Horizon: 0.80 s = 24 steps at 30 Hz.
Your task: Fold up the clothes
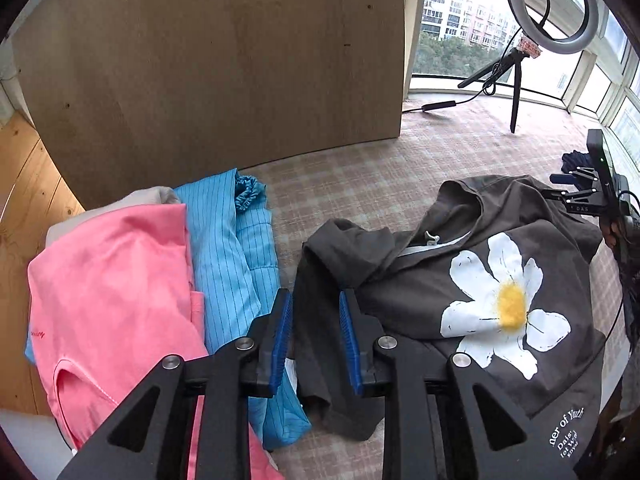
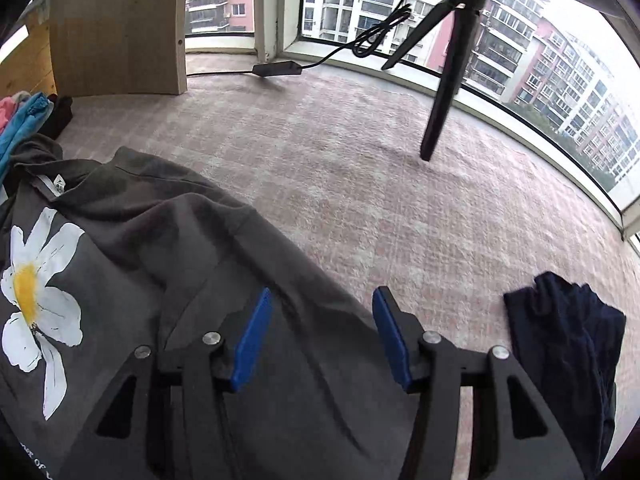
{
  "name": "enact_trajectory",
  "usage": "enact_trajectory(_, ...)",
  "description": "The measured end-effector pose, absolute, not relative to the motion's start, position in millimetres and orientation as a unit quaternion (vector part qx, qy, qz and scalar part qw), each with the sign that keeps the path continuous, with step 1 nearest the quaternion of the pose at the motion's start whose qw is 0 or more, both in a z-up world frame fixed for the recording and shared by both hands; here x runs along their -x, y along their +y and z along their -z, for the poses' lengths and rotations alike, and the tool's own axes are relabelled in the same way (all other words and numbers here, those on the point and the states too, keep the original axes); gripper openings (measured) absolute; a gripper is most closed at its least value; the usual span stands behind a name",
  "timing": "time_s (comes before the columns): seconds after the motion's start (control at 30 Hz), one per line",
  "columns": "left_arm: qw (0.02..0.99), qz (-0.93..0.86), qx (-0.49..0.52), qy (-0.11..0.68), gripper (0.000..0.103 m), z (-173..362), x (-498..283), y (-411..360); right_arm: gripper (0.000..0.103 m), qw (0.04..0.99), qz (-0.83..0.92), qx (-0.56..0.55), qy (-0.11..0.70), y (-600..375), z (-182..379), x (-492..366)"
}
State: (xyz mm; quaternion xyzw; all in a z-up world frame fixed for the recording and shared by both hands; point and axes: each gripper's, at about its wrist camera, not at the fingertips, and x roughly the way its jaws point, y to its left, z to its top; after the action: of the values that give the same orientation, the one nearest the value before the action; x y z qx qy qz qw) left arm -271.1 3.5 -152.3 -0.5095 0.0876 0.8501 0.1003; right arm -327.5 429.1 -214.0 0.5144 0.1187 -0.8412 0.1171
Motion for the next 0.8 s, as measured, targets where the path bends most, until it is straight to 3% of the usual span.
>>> enact_trajectory(0.07, 0.095, -0.849, 0.512, 0.086, 0.023, 152.7, 269.2, 0.9, 0.052, 0.135, 0.833, -0.523, 0.118, 422.4, 224.0, 339.2)
enact_trajectory(0.17, 0.087, -0.849, 0.514, 0.083, 0.023, 154.2, 271.7, -1.1, 0.003, 0.173, 0.824, -0.529, 0.107, 415.7, 225.5, 333.8)
enact_trajectory(0.3, 0.093, -0.850, 0.511, 0.088, 0.025, 153.4, 279.8, 2.5, 0.002, 0.174, 0.852, -0.490, 0.065, 437.0, 178.5, 301.4)
enact_trajectory(0.4, 0.110, -0.848, 0.509, 0.096, 0.032, 157.4, 288.9, 12.4, 0.003, 0.079, 0.876, -0.475, 0.020, 495.5, 147.3, 273.9)
enact_trajectory(0.53, 0.140, -0.831, 0.524, 0.126, 0.033, 176.9, 309.9, 42.8, 0.005, 0.034, 0.858, -0.511, 0.050, 529.6, 152.3, 259.0)
enact_trajectory(0.67, 0.178, -0.815, 0.528, 0.159, 0.036, 198.1, 337.9, 79.9, 0.024, 0.061, 0.864, -0.497, 0.053, 530.2, 154.1, 268.5)
enact_trajectory(0.8, 0.178, -0.804, 0.537, 0.181, 0.043, 223.8, 373.0, 97.8, 0.035, 0.106, 0.854, -0.507, 0.049, 516.0, 181.1, 295.5)
